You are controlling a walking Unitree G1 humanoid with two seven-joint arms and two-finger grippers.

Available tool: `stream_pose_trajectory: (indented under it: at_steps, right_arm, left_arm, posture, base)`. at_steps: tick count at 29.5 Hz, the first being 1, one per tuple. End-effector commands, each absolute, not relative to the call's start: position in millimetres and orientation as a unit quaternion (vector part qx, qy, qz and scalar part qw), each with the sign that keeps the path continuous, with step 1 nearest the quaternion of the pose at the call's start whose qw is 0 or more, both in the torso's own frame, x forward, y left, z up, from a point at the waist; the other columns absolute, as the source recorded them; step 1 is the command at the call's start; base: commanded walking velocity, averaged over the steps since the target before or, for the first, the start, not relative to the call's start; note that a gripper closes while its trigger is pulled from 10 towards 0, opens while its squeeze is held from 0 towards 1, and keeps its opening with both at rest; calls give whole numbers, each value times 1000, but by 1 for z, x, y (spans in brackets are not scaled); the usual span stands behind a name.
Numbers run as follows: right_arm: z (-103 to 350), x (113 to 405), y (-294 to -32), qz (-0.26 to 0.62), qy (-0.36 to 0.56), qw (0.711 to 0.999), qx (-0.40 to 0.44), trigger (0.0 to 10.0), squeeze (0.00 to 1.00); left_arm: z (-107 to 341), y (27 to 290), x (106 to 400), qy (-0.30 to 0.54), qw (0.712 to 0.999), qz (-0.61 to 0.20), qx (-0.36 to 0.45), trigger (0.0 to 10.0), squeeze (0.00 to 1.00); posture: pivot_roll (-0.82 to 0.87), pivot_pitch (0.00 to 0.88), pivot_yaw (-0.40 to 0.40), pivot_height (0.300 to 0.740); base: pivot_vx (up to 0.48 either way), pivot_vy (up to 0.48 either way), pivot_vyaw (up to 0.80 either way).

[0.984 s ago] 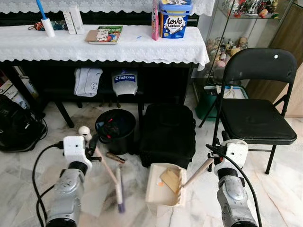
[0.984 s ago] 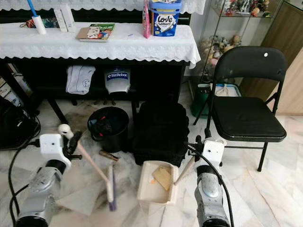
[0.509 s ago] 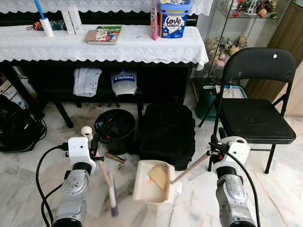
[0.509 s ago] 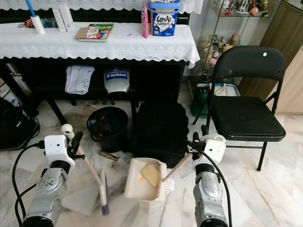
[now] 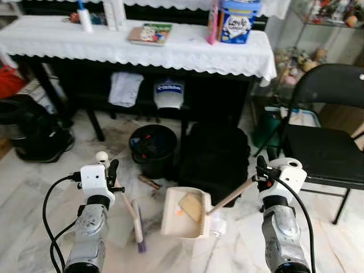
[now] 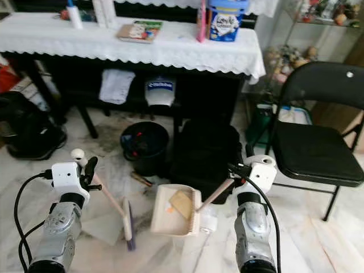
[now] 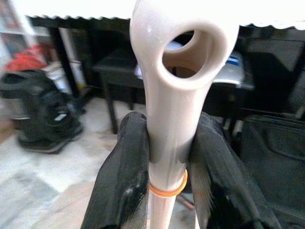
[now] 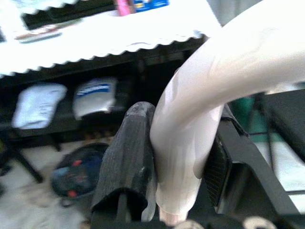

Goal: Sweep floor

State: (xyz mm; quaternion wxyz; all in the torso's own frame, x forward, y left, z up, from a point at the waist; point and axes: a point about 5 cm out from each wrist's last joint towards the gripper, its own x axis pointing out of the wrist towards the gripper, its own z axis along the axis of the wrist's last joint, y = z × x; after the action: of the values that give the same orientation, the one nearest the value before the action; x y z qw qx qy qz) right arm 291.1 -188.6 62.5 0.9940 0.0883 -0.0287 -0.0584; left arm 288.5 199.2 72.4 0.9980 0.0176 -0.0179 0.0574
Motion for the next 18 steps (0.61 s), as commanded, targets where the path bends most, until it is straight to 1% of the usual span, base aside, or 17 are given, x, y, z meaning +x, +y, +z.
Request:
stream_pose_trajectory:
  at_steps: [1,18]
  right_arm:
    - [79,298,-186,-52,-65,992,94,10000,0]
    - [81,299,-180,-30,-67,991,109,10000,0]
  left_arm:
    - [77,200,288,-37,997,59,26,10000,0]
    - [74,204,287,-34,996,76,32,10000,0]
  posture:
    - [-12,0,-1,740]
    - [-15,0,6,740]
  base:
    - [0,0,800]
    - [0,0,800]
